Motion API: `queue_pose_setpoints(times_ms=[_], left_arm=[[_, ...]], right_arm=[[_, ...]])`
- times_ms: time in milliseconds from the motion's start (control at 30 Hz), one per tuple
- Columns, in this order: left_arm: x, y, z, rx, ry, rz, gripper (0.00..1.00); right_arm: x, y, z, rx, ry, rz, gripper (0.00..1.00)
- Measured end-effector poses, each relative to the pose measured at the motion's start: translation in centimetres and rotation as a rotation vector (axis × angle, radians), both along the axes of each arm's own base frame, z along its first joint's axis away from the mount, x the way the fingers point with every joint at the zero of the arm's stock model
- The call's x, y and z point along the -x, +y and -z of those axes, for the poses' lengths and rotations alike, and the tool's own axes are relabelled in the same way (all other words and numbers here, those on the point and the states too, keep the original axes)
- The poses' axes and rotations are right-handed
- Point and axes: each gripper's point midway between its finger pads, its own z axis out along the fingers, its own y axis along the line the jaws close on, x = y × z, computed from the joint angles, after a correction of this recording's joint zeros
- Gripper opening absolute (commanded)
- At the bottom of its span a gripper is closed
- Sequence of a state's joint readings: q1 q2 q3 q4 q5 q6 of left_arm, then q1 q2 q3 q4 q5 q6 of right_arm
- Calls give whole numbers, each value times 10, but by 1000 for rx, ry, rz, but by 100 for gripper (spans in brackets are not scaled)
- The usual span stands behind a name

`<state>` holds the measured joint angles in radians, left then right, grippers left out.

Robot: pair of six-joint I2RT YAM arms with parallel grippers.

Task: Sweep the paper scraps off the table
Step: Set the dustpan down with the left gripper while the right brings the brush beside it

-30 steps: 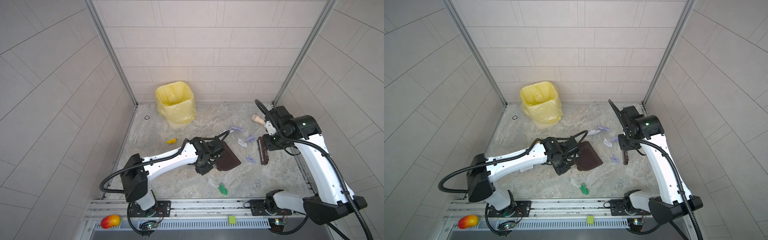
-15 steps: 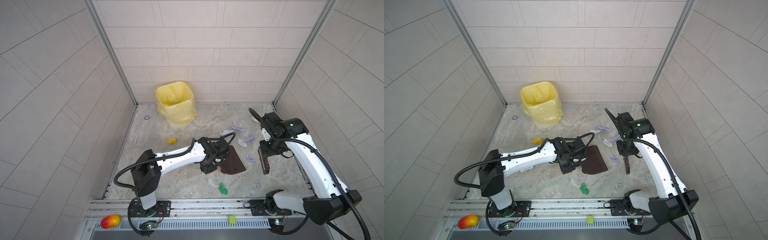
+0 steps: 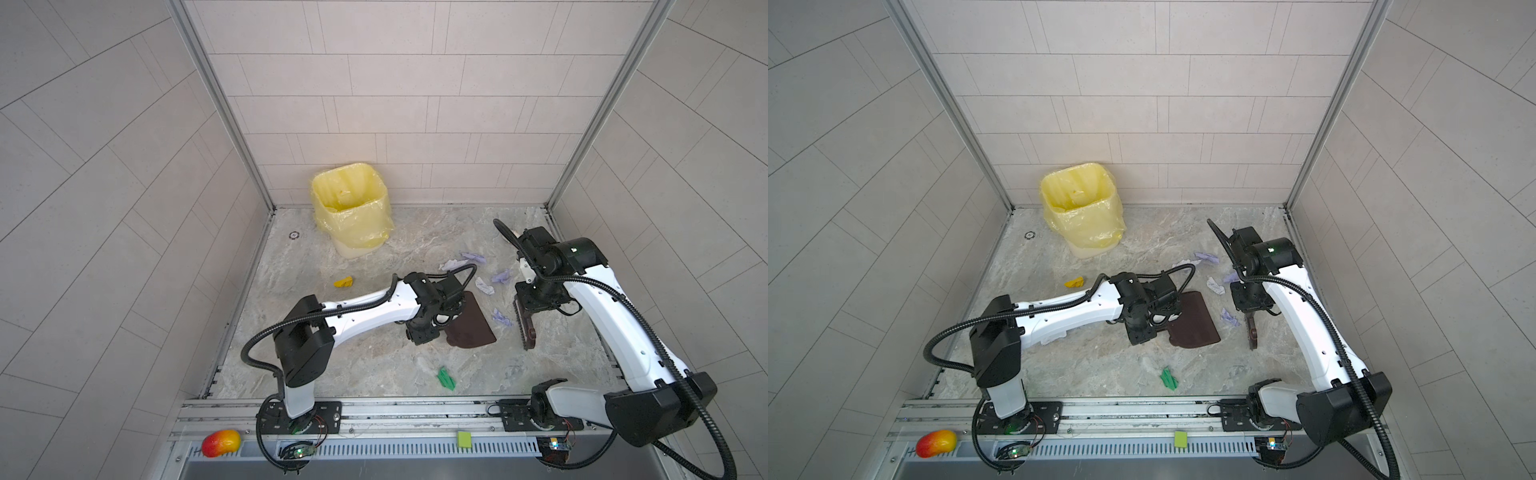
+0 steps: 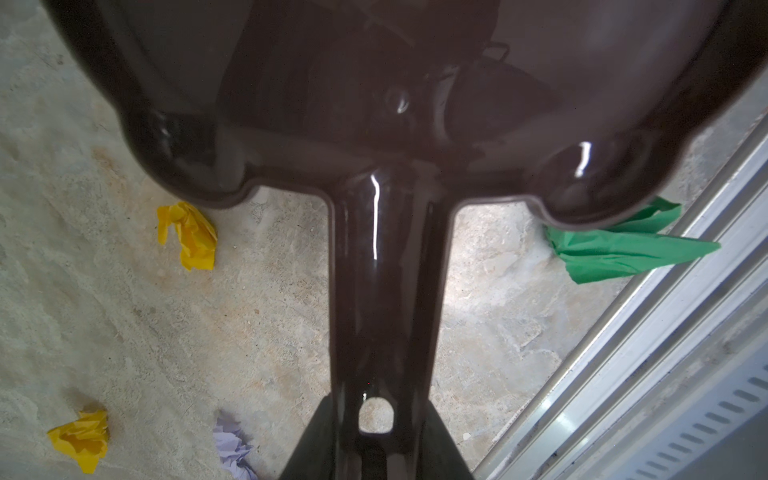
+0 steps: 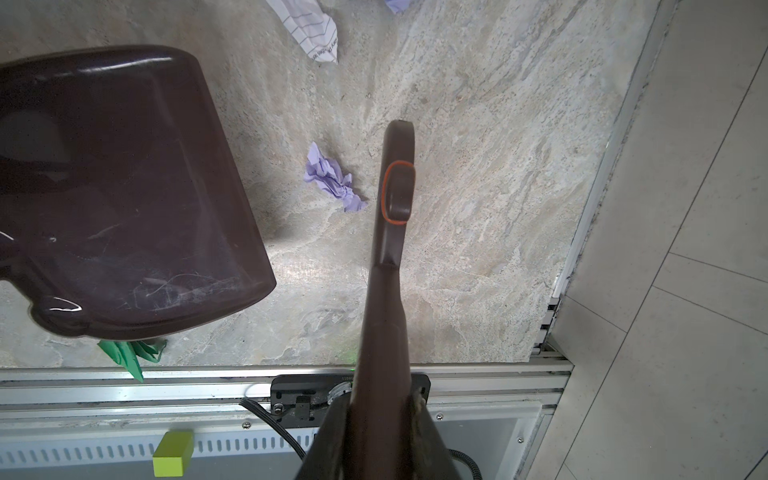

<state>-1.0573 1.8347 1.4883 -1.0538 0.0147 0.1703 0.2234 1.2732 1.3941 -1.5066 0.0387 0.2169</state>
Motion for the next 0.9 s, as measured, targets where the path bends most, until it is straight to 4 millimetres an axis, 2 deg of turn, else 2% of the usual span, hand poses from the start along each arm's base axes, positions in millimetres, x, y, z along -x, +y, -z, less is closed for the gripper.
queue_pose_setpoints(times_ms=[167, 333, 633, 900], left_arm=[[4, 6, 8, -44, 26, 12, 0], [5, 5, 6, -45, 36, 21, 0], [6, 9, 10, -72, 48, 33, 0], [3, 10, 13, -82, 46, 27, 0]], right_arm=[[0, 6, 6, -25, 42, -8, 0], [-3, 13, 6, -48, 57, -21, 0], [-7, 42, -4, -116, 46, -102, 0], [-13, 35, -9, -63, 29, -117, 0]])
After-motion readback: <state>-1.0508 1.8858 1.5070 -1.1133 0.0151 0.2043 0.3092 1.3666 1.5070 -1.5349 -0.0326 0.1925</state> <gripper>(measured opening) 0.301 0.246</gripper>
